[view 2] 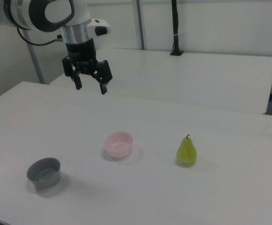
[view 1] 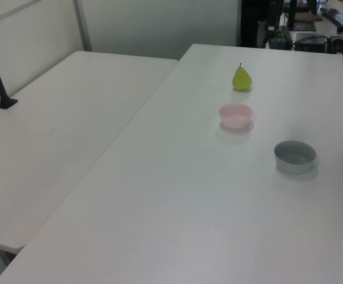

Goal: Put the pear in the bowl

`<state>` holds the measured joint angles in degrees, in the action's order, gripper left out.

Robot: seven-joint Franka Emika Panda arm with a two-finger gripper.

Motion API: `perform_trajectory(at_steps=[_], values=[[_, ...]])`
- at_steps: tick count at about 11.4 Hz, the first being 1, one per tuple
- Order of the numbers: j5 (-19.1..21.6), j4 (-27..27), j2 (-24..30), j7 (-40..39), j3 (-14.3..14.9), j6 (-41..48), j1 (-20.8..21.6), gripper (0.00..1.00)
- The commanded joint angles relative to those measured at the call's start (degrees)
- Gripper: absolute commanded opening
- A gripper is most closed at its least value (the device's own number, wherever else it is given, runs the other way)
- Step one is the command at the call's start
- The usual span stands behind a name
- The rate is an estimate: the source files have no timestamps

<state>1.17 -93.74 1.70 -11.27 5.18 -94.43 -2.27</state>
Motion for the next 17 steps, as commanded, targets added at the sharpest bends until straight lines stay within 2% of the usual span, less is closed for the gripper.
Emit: perform_trajectory(at_steps=[1,4,6,10,12,14,15,16,17], values=[[-0.56,-0.13,0.32,-0.77,-0.35,-1.02,-0.28,1.0],[-0.65,-0.04,0.32,-0.86,0.18,-1.02,-0.37,1.0],[-0.56,-0.04,0.32,-4.0,0.35,-0.93,-0.54,1.0],[-0.29,1.09,0.06,-20.51,0.35,-0.67,-3.26,1.0],[-2.48,1.71,-0.73,-27.81,0.26,-0.5,-3.88,1.0],[-1.71,3.64,-2.04,-27.67,0.53,-0.93,-5.11,1.0],[-0.48,4.95,-3.53,-26.88,0.62,-1.37,-5.81,1.0],[2.49,6.44,-4.85,-25.92,0.88,-3.72,-7.3,1.0],[3.13,6.98,-5.47,-24.78,1.58,-6.36,-7.92,1.0]])
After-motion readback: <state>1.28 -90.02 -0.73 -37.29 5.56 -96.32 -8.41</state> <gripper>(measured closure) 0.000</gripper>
